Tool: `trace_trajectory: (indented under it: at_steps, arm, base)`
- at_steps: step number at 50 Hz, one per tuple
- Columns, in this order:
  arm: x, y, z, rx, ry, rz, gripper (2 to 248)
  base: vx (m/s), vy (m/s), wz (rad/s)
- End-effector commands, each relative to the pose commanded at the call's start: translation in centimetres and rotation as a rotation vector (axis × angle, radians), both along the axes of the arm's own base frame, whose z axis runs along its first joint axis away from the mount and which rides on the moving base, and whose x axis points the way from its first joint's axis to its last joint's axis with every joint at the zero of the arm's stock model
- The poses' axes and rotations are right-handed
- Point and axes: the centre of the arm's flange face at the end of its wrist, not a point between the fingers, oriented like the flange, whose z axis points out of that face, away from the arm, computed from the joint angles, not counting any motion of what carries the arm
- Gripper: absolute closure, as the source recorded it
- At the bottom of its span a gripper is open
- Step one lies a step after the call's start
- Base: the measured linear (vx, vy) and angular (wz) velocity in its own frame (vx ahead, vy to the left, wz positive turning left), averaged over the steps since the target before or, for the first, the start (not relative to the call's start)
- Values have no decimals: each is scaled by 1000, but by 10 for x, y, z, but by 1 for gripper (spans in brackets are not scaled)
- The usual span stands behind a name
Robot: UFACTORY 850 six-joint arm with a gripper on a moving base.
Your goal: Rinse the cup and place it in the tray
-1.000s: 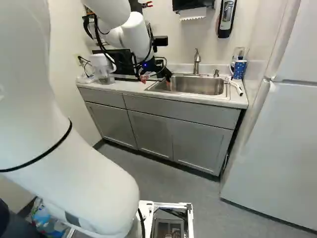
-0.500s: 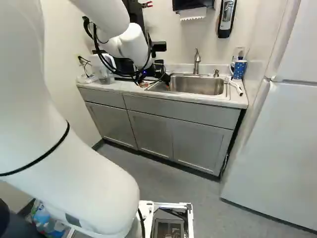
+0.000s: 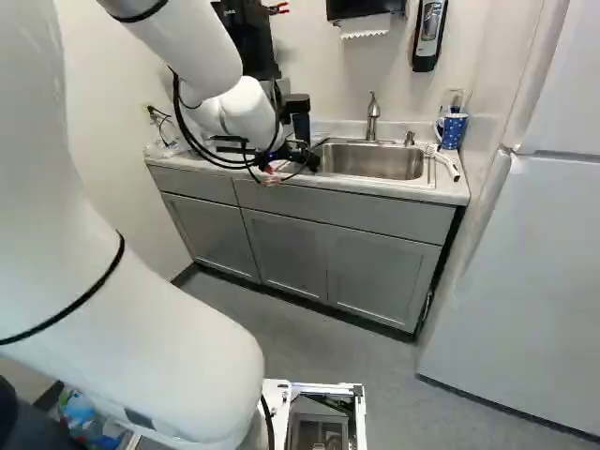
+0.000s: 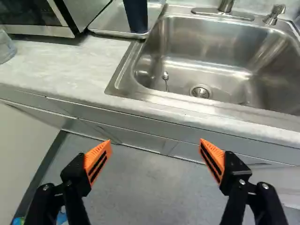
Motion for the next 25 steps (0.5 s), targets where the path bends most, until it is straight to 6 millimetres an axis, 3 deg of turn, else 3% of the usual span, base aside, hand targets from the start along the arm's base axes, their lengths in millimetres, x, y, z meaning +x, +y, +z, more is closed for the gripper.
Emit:
trace_trajectory:
  at_steps: [25]
  arm:
    - [-40, 15, -58, -17, -122, 26, 3]
  base:
    - [0, 0, 0]
